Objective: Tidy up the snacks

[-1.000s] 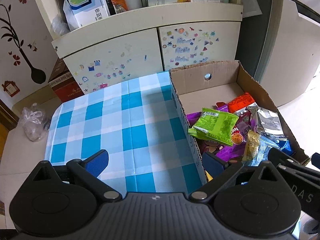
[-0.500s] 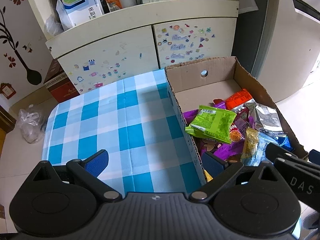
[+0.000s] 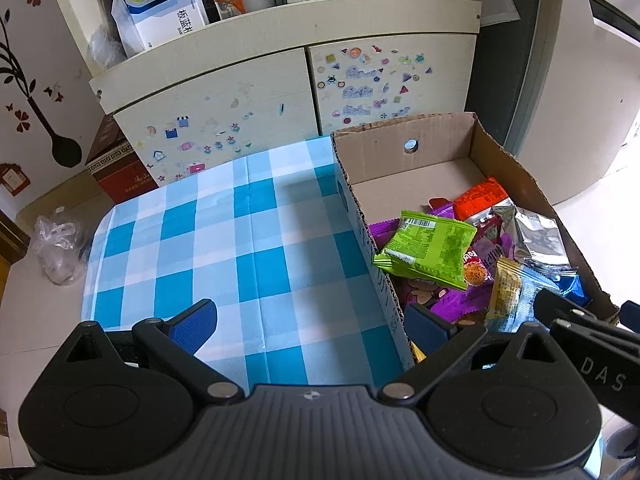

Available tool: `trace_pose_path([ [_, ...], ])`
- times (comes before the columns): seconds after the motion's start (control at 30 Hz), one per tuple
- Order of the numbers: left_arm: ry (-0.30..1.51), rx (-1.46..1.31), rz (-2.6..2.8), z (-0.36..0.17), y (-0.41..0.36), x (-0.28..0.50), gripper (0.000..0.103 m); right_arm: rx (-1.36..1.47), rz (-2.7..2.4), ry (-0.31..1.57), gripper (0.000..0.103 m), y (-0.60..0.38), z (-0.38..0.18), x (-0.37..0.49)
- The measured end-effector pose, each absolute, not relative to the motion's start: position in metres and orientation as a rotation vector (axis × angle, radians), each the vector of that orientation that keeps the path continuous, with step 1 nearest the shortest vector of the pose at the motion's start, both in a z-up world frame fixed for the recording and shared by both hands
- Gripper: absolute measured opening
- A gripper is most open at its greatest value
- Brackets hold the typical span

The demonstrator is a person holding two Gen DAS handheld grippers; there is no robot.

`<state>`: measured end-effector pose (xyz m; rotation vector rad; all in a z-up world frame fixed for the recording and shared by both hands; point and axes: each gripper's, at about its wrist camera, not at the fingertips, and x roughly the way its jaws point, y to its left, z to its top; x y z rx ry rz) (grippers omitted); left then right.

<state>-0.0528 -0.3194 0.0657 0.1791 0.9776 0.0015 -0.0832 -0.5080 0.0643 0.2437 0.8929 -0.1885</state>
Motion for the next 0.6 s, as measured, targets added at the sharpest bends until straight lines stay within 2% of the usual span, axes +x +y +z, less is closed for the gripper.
trace_pose_path([
  [0.6,0.985,0.220,0.029,0.0569,-0.3262,-0.0524,0.102,0.162,-0.228,0.892,0.094,-0.5016,0.0629,-0.0803],
])
